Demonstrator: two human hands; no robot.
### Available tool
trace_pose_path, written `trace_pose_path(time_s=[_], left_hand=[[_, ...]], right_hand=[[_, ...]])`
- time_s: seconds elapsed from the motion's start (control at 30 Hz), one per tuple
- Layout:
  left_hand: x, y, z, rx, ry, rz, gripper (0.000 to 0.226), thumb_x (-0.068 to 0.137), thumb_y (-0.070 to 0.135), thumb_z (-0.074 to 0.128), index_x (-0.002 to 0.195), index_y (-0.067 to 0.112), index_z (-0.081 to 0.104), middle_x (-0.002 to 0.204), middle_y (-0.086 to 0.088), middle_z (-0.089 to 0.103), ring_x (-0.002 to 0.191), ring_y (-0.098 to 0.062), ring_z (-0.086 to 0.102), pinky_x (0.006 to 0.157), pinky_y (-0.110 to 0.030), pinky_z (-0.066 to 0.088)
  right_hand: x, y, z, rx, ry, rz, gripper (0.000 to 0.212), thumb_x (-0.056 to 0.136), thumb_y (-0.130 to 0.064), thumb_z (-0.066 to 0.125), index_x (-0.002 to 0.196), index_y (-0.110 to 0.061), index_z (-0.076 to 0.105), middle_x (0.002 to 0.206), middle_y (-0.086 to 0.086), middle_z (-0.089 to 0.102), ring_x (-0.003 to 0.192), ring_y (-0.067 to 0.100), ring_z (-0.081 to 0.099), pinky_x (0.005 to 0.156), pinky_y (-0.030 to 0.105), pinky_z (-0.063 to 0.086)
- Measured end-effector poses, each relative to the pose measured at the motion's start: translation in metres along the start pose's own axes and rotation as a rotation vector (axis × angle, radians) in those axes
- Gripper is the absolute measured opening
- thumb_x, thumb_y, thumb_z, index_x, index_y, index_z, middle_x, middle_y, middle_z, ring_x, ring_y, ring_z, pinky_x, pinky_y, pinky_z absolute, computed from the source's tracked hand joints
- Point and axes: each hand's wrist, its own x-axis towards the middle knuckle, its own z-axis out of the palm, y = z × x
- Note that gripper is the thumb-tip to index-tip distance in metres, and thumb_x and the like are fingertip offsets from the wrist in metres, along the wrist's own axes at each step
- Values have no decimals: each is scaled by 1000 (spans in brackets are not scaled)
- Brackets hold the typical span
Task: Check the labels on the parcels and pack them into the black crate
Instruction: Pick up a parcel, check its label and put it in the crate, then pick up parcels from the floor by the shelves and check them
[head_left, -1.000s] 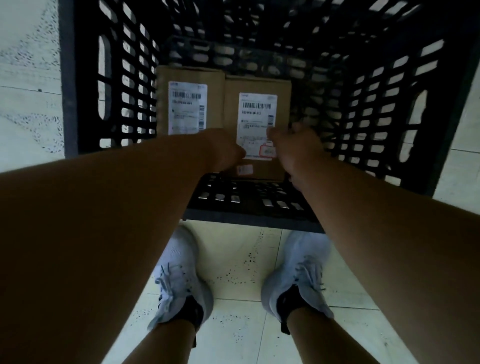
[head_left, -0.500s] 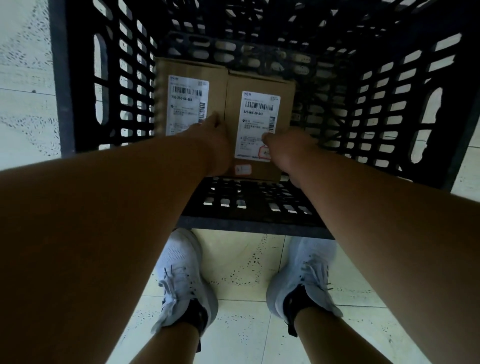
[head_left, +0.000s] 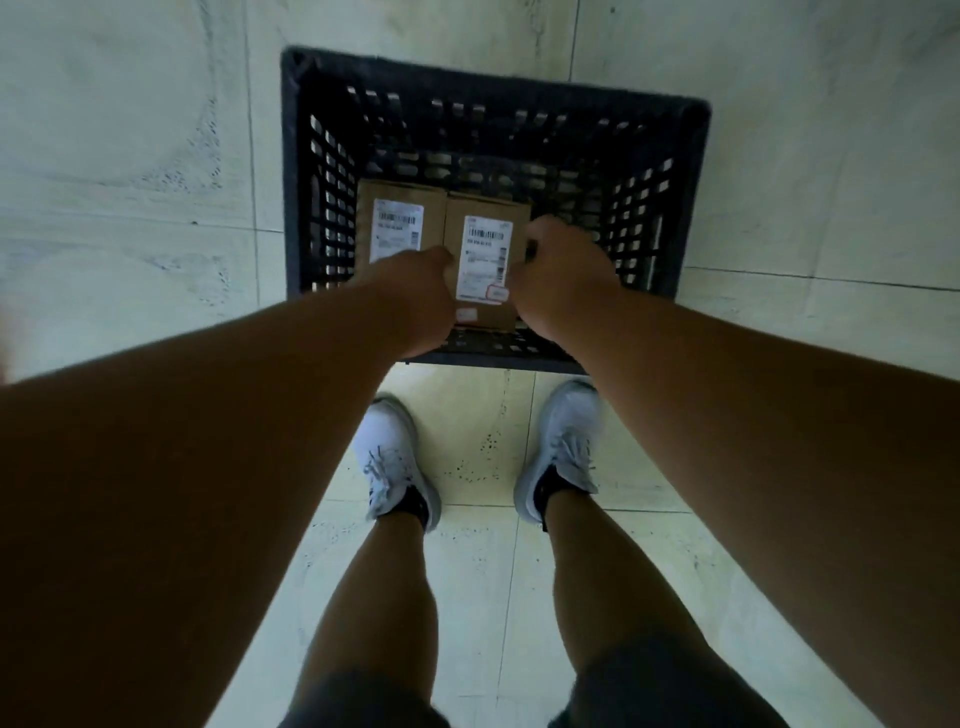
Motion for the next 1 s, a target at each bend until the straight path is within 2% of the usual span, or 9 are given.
trace_pose_path(time_s=[0.07,0.17,0.37,0.47,0.63,0.77,0.87,1.0], left_hand=[[-45,17,-31,11,49,40,54,96,14,54,147,22,38,141,-7,54,120,-30,56,83,-34,49],[-119,50,-75,24,80,103,52,95,15,56,145,17,41,142,-8,52,122,-31,55,94,-40,50],[-259,115,-144,-16,241,192,49,94,16,51,142,23,44,136,-13,56,116,-33,59,95,-46,51],[-318,140,-167,22,315,281,51,93,19,47,143,23,42,136,-13,54,118,-34,56,97,-47,48],[-396,178,-190,-101,463,487,48,98,19,45,145,26,38,141,-5,50,126,-23,50,104,-43,44],[-433,194,-209,-66,572,716,43,99,21,47,142,24,42,136,-2,53,121,-20,53,97,-38,47],[-448,187,-214,-21,558,783,42,99,21,47,140,25,43,133,-1,54,114,-20,57,93,-38,49],[-459,183,-198,63,502,836,42,98,23,48,140,26,43,131,0,55,112,-20,57,93,-38,50]], right_hand=[[-40,-23,-33,-51,36,-67,26,94,-23,58,119,-16,58,115,7,64,93,24,68,68,36,61],[-104,-55,-82,-111,74,-156,22,92,-23,60,113,-16,59,108,7,63,91,23,66,71,40,60],[-234,-102,-181,-106,140,-233,51,94,-24,55,143,-14,45,137,14,50,123,31,51,101,45,46],[-298,-117,-229,-53,269,-246,52,93,-25,57,143,-14,47,142,13,50,129,32,49,107,47,41],[-386,-130,-285,9,516,-259,50,96,-28,56,144,-19,44,146,3,45,131,22,47,109,42,41],[-429,-139,-295,134,705,-234,50,95,-28,58,143,-19,45,144,3,46,128,21,49,103,35,44],[-452,-136,-282,240,827,-173,45,95,-29,60,138,-21,49,138,0,50,122,17,53,97,30,46],[-483,-107,-261,319,953,-74,38,92,-28,63,128,-19,53,128,-3,55,114,13,57,86,22,41]])
